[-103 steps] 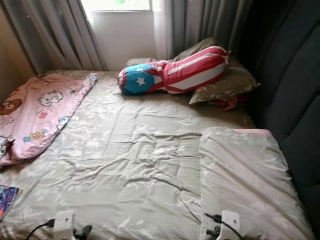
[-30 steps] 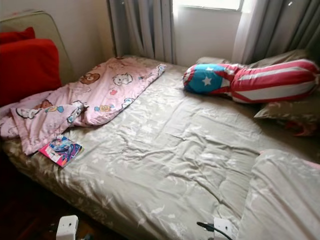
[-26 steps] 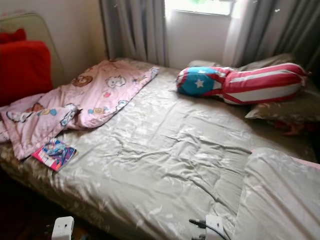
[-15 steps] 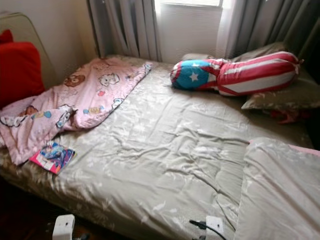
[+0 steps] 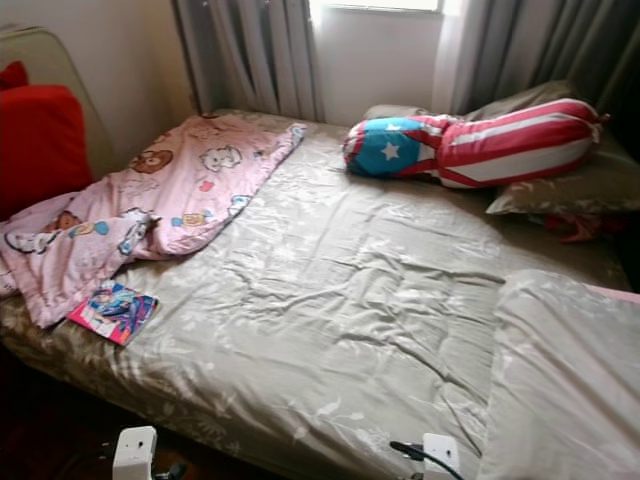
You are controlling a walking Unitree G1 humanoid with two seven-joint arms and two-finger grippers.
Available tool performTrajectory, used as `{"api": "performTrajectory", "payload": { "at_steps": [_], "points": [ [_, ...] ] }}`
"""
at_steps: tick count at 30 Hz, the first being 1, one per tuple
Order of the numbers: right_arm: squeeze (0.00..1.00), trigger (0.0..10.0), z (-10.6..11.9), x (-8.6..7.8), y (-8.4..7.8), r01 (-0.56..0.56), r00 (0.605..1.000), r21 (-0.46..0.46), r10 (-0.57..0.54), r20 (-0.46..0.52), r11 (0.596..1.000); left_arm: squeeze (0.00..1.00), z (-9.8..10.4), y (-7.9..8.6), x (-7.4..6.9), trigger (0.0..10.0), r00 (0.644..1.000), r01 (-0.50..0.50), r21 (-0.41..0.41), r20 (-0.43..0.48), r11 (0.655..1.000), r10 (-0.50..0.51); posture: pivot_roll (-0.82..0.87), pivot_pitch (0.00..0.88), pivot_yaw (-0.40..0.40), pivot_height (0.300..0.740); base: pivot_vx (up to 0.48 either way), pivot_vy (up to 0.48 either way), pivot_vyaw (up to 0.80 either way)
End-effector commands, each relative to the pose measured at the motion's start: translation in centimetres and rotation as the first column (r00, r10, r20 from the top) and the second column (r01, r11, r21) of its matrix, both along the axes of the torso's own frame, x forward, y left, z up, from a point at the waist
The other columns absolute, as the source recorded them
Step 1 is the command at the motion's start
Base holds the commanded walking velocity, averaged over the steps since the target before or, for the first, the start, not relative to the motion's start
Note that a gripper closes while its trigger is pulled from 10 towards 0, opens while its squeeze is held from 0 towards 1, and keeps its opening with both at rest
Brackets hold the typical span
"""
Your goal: Clean up the room
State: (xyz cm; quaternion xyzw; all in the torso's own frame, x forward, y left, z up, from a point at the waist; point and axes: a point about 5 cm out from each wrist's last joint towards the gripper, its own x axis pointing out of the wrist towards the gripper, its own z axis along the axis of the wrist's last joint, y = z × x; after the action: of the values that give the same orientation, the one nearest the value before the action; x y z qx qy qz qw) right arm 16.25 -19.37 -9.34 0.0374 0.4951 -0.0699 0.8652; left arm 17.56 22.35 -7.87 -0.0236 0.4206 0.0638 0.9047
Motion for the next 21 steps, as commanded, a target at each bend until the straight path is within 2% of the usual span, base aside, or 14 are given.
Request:
{"api": "performTrajectory", "payload": {
  "at_steps": [1,21],
  "points": [
    [0.00,10.0,0.03,0.24,0.52,-0.005,1.000,0.014,0.004,0.007,1.000,0.00,-0.05,0.32,-0.16,10.0,1.000,0.002,0.007,-0.018,1.000,-0.002,-0.03,0.000,0.017,0.740,0.000,0.480,0.00],
    [0.00,10.0,-0.01,0.18,0.72,-0.037,0.999,0.017,0.037,0.004,0.999,0.00,-0.10,0.35,-0.28,10.0,1.000,0.012,0.009,-0.023,1.000,-0.012,-0.03,0.000,0.019,0.740,0.000,0.480,0.00]
  ]
}}
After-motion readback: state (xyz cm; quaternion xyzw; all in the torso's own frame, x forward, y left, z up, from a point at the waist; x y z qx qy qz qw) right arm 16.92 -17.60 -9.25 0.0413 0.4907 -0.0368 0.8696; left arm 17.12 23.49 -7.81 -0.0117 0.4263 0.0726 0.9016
